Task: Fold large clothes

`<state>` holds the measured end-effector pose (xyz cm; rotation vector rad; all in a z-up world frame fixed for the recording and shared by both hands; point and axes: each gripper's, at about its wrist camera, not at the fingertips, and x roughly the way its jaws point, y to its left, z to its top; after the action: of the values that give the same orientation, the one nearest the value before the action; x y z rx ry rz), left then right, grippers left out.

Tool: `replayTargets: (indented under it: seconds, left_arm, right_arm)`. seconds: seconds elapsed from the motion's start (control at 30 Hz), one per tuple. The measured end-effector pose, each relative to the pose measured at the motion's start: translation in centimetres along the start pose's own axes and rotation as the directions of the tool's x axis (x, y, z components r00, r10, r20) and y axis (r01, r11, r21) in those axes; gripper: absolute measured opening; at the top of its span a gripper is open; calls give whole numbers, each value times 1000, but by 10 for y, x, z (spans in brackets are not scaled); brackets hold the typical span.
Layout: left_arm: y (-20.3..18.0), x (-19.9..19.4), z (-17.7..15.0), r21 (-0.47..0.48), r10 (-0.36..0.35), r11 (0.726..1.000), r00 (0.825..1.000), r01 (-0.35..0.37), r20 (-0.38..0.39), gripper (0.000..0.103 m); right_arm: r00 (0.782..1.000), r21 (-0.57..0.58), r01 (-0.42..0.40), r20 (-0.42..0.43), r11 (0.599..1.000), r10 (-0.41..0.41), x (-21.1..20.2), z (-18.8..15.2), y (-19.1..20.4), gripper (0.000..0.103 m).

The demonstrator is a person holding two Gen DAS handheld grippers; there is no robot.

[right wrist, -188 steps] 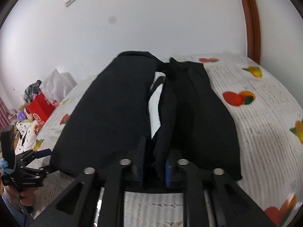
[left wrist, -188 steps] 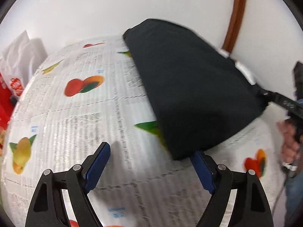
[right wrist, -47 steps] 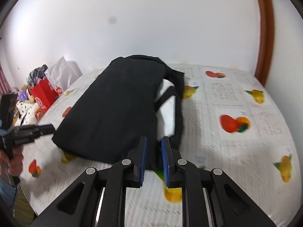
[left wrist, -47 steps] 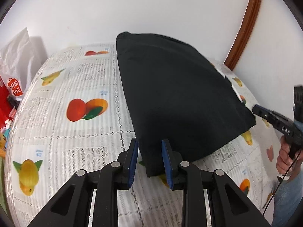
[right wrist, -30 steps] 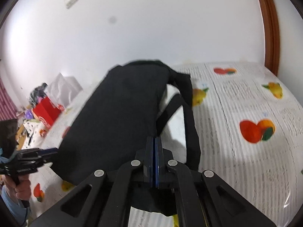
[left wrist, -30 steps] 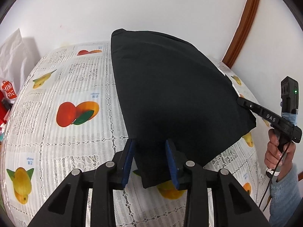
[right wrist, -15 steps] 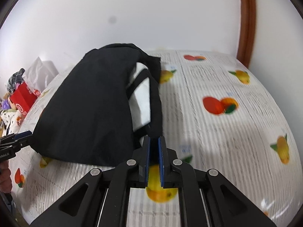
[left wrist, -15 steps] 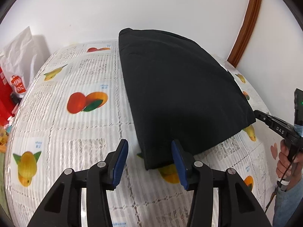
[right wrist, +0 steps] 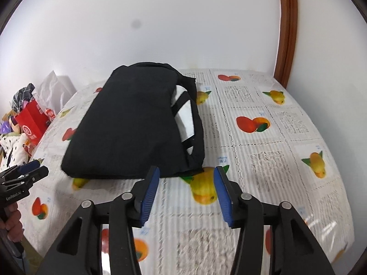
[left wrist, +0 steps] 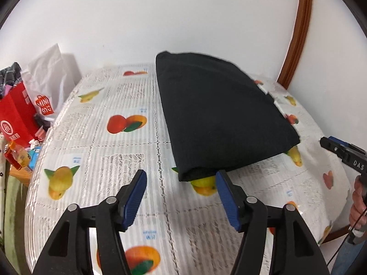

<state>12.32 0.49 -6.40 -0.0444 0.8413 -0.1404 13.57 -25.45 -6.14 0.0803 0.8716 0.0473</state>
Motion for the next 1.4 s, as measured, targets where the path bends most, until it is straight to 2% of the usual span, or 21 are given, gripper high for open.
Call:
replayTargets:
  seconds: [0.03, 0.17, 0.23, 0.37, 0.53, 0.7, 0.9, 1.1, 1.4]
  left_arm:
    - [-2, -8, -2, 2, 7, 1000, 1000, -7, 14, 68]
    - [-8, -36, -8, 6, 30, 1000, 997, -30, 65, 74]
    - [-11, -51, -13, -2, 37, 999, 995, -37, 87, 78]
    - [-14, -76, -21, -15, 67, 998, 990, -66, 126, 85]
    - [-20, -102, -33, -20, 93, 996, 981, -91, 173, 94]
    - [-25, -125, -44, -19, 116, 993, 971, -115, 207, 98]
    - [-35, -143, -52, 4, 113, 993, 968, -117, 225, 99]
    - [-42, -150, -58, 3, 122, 992, 964, -126, 238, 100]
    - [-46, -152, -61, 9, 122, 992, 963, -128, 239, 100]
  right_arm:
    - [1000, -3, 8, 6, 1000, -8, -8, -1, 4, 53]
    - [999, 19, 15, 42, 1000, -16, -40, -10, 15, 69]
    - [998, 15, 24, 58, 1000, -25, -58, -16, 21, 72]
    - [990, 13, 106, 95, 994, -107, -84, -27, 30, 84]
    - [985, 38, 115, 121, 993, -119, -113, -42, 31, 91]
    - [974, 38, 156, 160, 987, -160, -142, -60, 35, 101]
    - [964, 43, 178, 192, 983, -183, -165, -72, 36, 103]
    - [972, 68, 151, 172, 986, -160, -173, -80, 29, 103]
    - [967, 80, 180, 170, 980, -191, -177, -85, 24, 103]
